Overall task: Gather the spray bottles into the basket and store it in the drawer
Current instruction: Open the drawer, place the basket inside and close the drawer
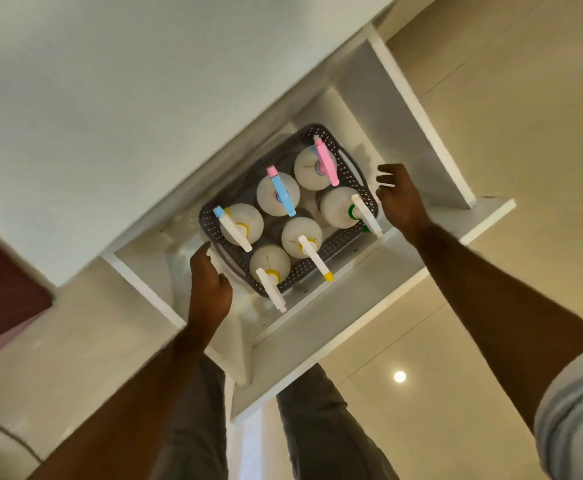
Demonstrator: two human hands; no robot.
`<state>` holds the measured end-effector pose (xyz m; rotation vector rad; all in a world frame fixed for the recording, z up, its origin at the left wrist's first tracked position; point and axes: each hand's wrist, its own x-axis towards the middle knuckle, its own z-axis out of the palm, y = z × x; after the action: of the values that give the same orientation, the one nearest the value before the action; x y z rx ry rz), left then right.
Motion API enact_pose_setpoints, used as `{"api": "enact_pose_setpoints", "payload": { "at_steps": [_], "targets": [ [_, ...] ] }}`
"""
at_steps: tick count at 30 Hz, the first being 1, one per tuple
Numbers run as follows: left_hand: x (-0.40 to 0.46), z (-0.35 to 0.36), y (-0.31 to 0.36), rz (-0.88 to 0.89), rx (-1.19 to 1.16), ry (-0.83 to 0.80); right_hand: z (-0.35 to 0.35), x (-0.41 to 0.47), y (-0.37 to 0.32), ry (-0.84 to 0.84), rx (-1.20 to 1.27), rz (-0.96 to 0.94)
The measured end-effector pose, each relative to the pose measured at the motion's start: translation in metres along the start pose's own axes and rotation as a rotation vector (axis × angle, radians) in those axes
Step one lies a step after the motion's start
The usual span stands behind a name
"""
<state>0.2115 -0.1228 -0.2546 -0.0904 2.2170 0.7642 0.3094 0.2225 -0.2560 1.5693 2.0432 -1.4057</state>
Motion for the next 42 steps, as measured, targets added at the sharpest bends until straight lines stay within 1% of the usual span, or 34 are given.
{"api": "enact_pose_setpoints", "payload": {
  "at_steps": [1,3,5,6,7,9,11,12,13,15,16,17,18,20,25,31,36,40,42],
  "targets": [
    [-0.012,-0.011,0.009,0.084,0.085,-0.010,-0.005,-0.019,-0.005,0.052,0.013,-0.020],
    [-0.034,-0.034,0.032,0.310,0.255,-0.077,-0.014,-0.064,-0.012,0.135,-0.018,-0.083],
    [-0.049,-0.056,0.064,0.508,0.445,-0.154,-0.018,-0.110,-0.015,0.224,-0.130,-0.153],
    [-0.052,-0.067,0.082,0.610,0.550,-0.176,-0.018,-0.131,-0.016,0.271,-0.185,-0.142],
    [-0.052,-0.076,0.100,0.713,0.647,-0.179,-0.016,-0.152,-0.018,0.321,-0.230,-0.091],
    [-0.048,-0.091,0.134,0.878,0.791,-0.137,-0.003,-0.189,-0.020,0.447,-0.243,0.083],
    [-0.036,-0.103,0.166,0.966,0.885,-0.055,0.014,-0.215,-0.018,0.543,-0.175,0.299],
    [-0.028,-0.109,0.179,0.984,0.918,-0.020,0.022,-0.223,-0.013,0.549,-0.111,0.408],
    [-0.019,-0.113,0.189,0.971,0.950,-0.007,0.029,-0.227,-0.008,0.520,-0.011,0.515],
    [0.002,-0.122,0.196,0.862,0.971,-0.059,0.043,-0.230,-0.002,0.416,0.331,0.659],
    [0.013,-0.126,0.197,0.784,0.979,-0.124,0.050,-0.229,-0.002,0.371,0.516,0.671],
    [0.022,-0.129,0.195,0.732,1.012,-0.196,0.056,-0.228,-0.002,0.347,0.644,0.653],
    [0.028,-0.132,0.192,0.718,1.067,-0.247,0.060,-0.229,-0.002,0.345,0.699,0.631],
    [0.036,-0.136,0.186,0.728,1.122,-0.292,0.064,-0.229,-0.001,0.354,0.714,0.601],
    [0.032,-0.131,0.182,0.724,1.091,-0.274,0.067,-0.228,0.008,0.276,0.728,0.569],
    [0.033,-0.130,0.182,0.695,1.085,-0.290,0.073,-0.215,-0.011,0.223,0.679,0.489],
    [0.035,-0.133,0.183,0.677,1.050,-0.319,0.086,-0.195,-0.035,0.220,0.660,0.427],
    [0.036,-0.130,0.184,0.665,1.032,-0.315,0.093,-0.179,-0.055,0.111,0.770,0.446],
    [0.036,-0.129,0.182,0.667,1.034,-0.307,0.095,-0.169,-0.068,0.083,0.818,0.463]
  ]
}}
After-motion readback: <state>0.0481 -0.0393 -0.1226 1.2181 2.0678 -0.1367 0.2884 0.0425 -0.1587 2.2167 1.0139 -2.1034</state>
